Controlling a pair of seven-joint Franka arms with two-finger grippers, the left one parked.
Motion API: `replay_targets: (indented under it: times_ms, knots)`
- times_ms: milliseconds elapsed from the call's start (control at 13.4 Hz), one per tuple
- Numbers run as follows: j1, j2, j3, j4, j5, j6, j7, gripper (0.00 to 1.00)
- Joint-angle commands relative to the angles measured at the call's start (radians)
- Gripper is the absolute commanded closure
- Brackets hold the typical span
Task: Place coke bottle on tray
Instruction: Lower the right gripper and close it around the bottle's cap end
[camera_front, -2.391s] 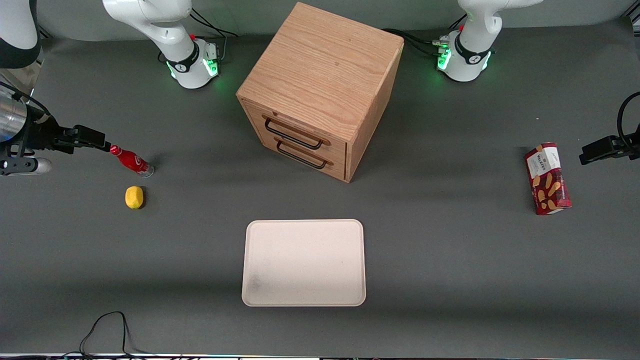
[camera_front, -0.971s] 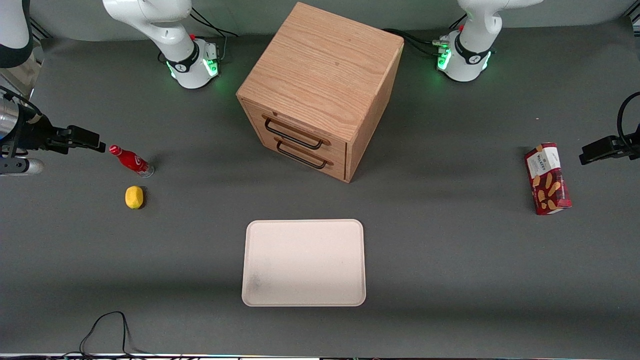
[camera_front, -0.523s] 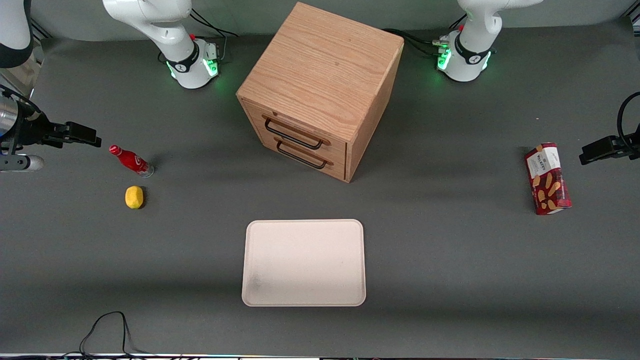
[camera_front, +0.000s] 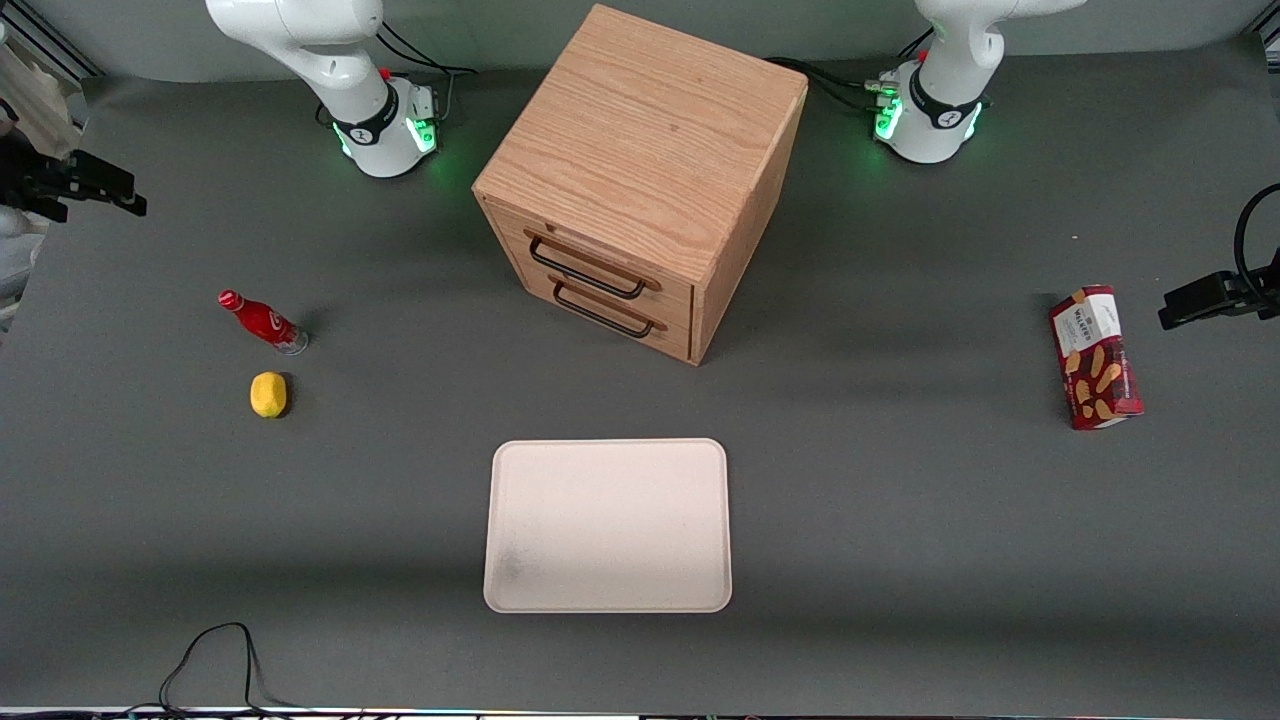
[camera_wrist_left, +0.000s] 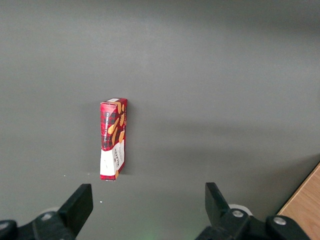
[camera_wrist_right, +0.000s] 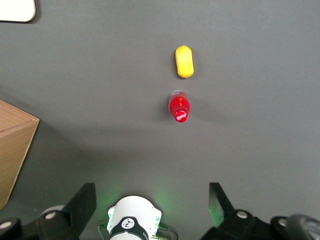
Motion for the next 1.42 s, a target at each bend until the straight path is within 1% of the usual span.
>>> replay_targets:
  times_ms: [0,75,224,598,897,1345]
  knots:
    - [0.002,-0.066,-0.017,-0.154,-0.016,0.111,-0.022,0.00]
    - [0.002,-0.065,-0.030,-0.182,-0.019,0.136,-0.022,0.00]
    - [0.000,-0.065,-0.039,-0.257,-0.045,0.203,-0.022,0.00]
    - [-0.003,-0.030,-0.074,-0.378,-0.048,0.364,-0.033,0.01]
    - [-0.004,-0.016,-0.102,-0.512,-0.062,0.559,-0.054,0.01]
    - [-0.007,0.111,-0.103,-0.538,-0.074,0.706,-0.116,0.01]
